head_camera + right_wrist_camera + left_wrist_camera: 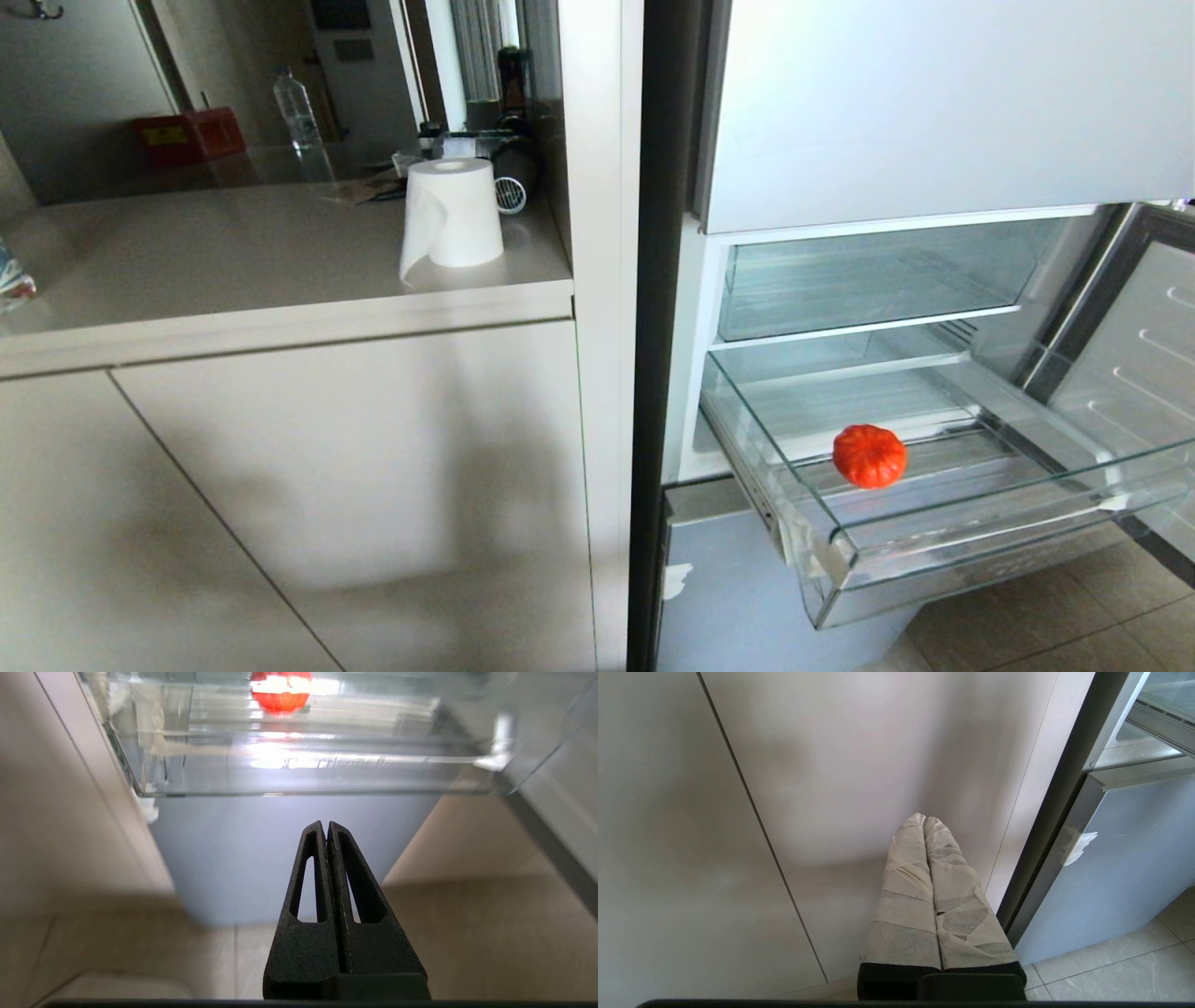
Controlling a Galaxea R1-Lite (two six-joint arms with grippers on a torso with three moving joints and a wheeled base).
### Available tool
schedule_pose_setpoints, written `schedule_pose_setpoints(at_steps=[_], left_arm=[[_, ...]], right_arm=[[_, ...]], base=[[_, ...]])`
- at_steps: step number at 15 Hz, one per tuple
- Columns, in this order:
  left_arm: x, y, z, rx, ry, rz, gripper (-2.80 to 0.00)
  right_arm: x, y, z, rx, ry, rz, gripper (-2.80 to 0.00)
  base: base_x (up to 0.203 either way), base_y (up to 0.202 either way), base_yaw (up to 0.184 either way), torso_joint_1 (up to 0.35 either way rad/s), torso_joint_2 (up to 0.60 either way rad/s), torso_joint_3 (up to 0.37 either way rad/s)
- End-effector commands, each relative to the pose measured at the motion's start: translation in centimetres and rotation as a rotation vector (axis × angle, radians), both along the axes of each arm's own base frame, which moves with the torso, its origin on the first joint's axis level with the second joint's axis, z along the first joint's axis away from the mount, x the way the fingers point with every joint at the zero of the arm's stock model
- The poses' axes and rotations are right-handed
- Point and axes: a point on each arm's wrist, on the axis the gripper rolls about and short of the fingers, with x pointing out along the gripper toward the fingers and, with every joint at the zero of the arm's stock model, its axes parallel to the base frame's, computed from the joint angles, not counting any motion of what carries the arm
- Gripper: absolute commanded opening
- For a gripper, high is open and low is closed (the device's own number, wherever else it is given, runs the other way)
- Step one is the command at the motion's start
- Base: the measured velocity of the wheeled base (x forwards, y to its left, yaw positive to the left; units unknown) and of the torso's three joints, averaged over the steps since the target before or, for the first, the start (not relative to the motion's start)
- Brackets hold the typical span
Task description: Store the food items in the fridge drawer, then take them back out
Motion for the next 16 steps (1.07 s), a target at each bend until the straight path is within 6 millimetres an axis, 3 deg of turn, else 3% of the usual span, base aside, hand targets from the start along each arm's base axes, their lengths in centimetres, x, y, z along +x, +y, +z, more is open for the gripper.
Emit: schedule_pose_setpoints(at_steps=[1, 14, 16], left_arm=[[0.01, 0.0, 0.01, 0.0, 0.001, 0.0, -2.8], [0.01, 0.0, 0.01, 0.0, 0.001, 0.0, -2.8], [0.01, 0.0, 0.01, 0.0, 0.001, 0.0, -2.8]], right_arm=[[-1.55, 0.0, -0.98, -0.007, -0.154, 0.004, -2.8], [-1.54, -0.08, -1.4, 0.056, -0.136, -0.021, -2.8], [-1.54, -0.08, -1.4, 0.055, -0.136, -0.021, -2.8]], base=[[0.0, 0.0, 0.0, 0.0, 0.0, 0.0], [0.0, 0.0, 0.0, 0.0, 0.0, 0.0], [0.004, 0.005, -0.115, 0.003, 0.0, 0.002]])
